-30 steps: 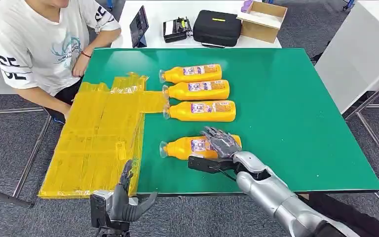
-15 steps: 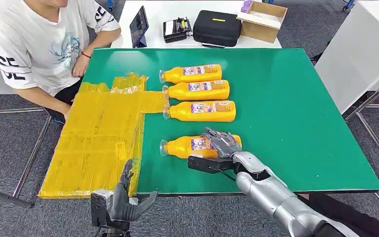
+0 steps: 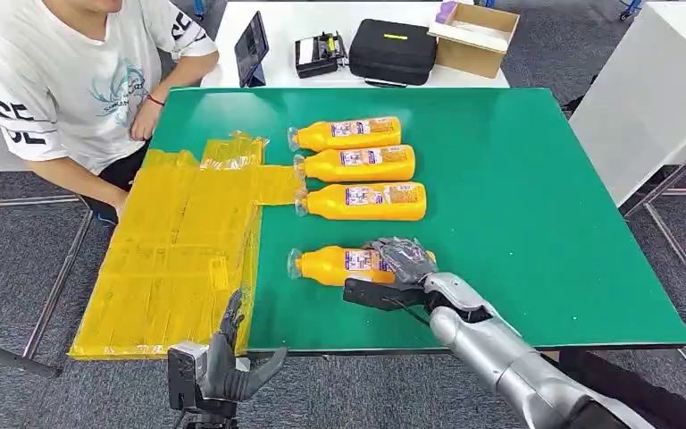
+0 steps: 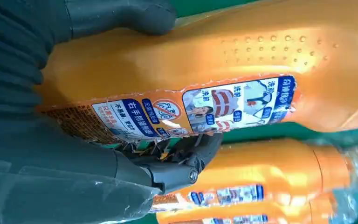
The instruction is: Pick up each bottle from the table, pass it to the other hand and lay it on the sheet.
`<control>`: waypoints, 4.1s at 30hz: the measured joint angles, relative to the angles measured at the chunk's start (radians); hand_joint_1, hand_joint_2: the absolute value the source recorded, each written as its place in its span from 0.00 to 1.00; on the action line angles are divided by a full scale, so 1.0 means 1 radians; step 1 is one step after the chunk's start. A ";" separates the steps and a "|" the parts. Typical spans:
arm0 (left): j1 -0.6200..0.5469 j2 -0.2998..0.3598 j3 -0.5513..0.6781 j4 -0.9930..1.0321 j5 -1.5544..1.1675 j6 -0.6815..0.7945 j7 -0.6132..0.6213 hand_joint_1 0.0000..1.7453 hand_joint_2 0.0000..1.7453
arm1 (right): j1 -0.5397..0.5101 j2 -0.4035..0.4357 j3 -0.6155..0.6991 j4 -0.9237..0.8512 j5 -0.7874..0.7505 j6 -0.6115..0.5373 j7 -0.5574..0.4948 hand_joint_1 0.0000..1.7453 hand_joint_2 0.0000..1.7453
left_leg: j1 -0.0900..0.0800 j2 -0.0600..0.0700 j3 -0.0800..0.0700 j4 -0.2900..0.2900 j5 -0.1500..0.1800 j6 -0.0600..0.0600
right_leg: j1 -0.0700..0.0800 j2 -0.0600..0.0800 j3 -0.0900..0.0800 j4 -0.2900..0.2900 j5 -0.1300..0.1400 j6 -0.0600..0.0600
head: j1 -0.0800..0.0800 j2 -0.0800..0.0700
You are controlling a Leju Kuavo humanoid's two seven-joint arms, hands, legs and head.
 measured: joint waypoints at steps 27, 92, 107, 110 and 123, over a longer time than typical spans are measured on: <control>0.017 0.052 -0.099 -0.175 0.358 -0.272 0.026 0.00 1.00 | 0.413 0.323 -0.481 -0.515 -0.293 -0.454 -0.558 1.00 1.00 | 0.000 0.000 -0.004 0.000 0.000 0.000 | -0.001 0.000 -0.004 0.000 0.000 0.000 | 0.000 0.000; -0.030 0.126 -0.149 -0.152 0.584 -0.377 0.107 0.00 1.00 | 0.295 0.476 -0.039 0.142 -0.345 -0.388 -0.586 1.00 1.00 | 0.000 0.000 -0.004 -0.001 0.000 0.000 | -0.001 0.000 -0.005 0.000 -0.001 0.000 | 0.000 0.000; -0.025 0.118 -0.130 -0.151 0.606 -0.385 0.108 0.89 1.00 | 0.284 0.477 -0.015 0.164 -0.339 -0.371 -0.586 1.00 1.00 | 0.000 0.000 -0.004 -0.001 0.000 0.000 | -0.001 0.000 -0.005 0.000 -0.001 0.000 | 0.000 0.000; -0.020 0.116 -0.126 -0.150 0.623 -0.396 0.108 1.00 1.00 | 0.283 0.478 -0.011 0.171 -0.339 -0.351 -0.586 1.00 1.00 | 0.000 0.000 -0.004 -0.001 0.000 0.000 | -0.001 0.000 -0.005 0.000 -0.001 0.000 | 0.000 0.000; -0.010 0.108 -0.113 -0.164 0.555 -0.371 0.074 1.00 1.00 | 0.277 0.480 0.001 0.200 -0.361 -0.334 -0.594 1.00 1.00 | 0.000 0.001 -0.004 -0.001 0.000 0.000 | -0.001 0.000 -0.006 0.000 -0.001 0.000 | 0.000 0.000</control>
